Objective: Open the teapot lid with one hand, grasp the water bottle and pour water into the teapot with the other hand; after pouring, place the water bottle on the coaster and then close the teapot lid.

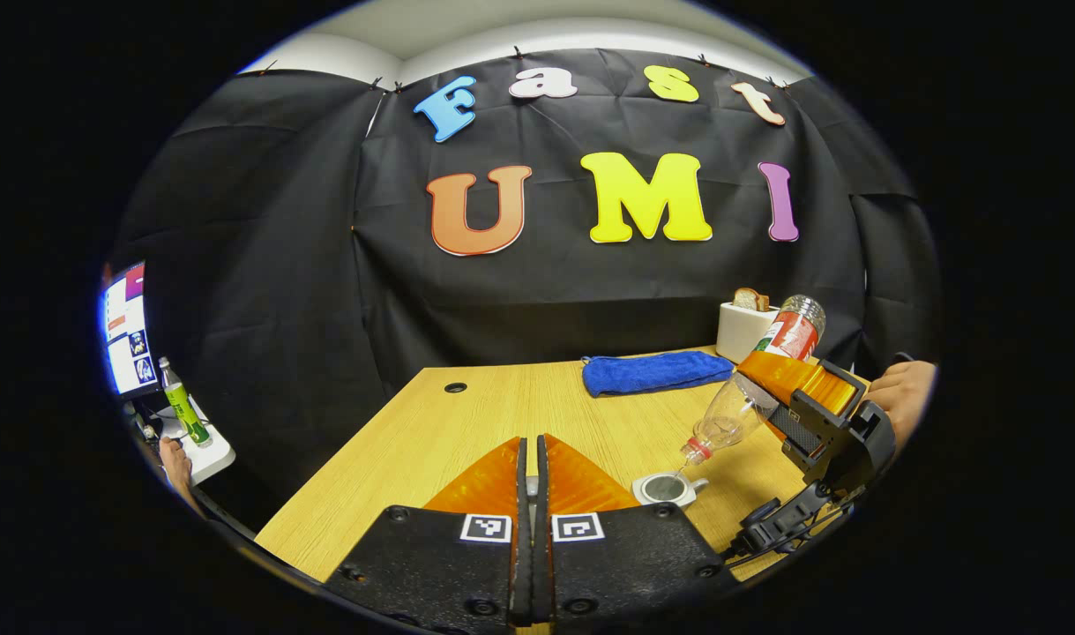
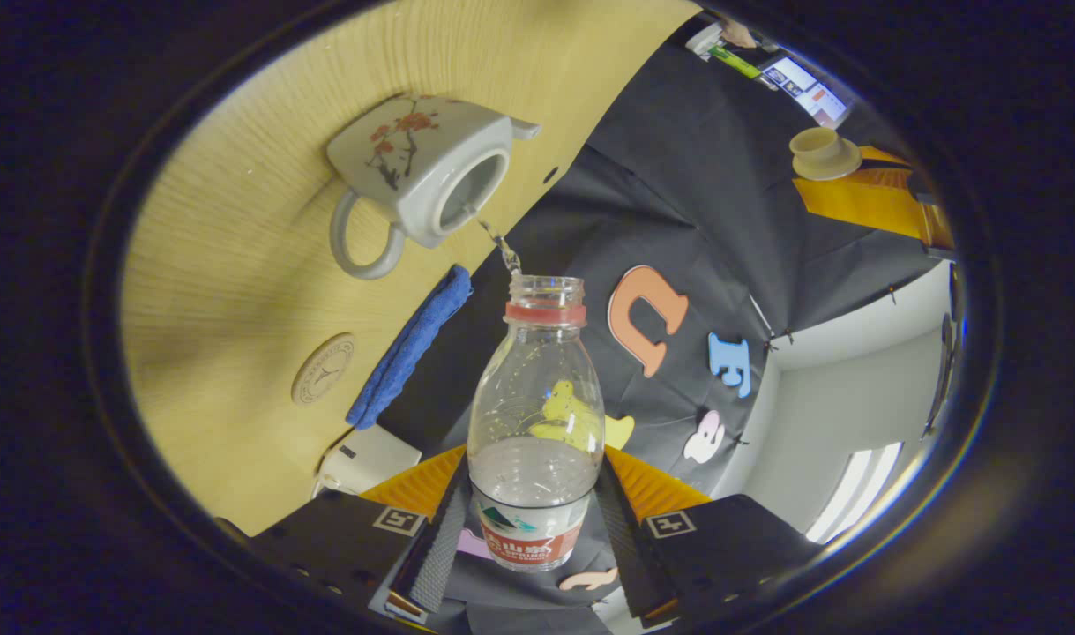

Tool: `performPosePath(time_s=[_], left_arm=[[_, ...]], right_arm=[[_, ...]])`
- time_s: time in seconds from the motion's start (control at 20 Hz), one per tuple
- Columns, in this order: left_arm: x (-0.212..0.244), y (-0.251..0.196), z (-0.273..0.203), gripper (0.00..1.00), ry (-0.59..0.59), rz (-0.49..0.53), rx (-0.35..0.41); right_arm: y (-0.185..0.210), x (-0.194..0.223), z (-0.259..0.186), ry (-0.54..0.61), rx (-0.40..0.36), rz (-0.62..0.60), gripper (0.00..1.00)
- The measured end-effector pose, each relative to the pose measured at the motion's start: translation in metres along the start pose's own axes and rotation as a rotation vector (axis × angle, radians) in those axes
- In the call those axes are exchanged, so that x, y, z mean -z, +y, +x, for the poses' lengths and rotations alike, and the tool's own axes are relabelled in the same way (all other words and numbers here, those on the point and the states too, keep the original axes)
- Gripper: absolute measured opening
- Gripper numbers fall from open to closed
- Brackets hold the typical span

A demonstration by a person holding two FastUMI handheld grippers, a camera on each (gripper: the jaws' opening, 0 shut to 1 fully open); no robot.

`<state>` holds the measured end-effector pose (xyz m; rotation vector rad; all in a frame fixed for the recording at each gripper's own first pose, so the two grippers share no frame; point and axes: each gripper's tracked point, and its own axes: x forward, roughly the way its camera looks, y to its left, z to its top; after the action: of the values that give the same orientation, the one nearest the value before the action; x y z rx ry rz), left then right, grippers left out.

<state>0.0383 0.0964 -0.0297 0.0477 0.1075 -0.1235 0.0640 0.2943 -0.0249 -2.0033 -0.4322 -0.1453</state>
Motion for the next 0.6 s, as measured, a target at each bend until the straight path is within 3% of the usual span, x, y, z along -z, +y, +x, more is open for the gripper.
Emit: performPosePath(time_s=[0.25, 0.6], left_arm=[[0.003, 0.002, 0.003, 0.03, 0.012, 0.012, -0.004], [0.007, 0.003, 0.003, 0.03, 0.032, 0.021, -0.01]], right_arm=[[-0.006, -0.004, -0.001, -0.004, 0.059, -0.054, 0.77], [-0.015, -0.006, 0.001, -0.017, 0.082, -0.081, 0.75]])
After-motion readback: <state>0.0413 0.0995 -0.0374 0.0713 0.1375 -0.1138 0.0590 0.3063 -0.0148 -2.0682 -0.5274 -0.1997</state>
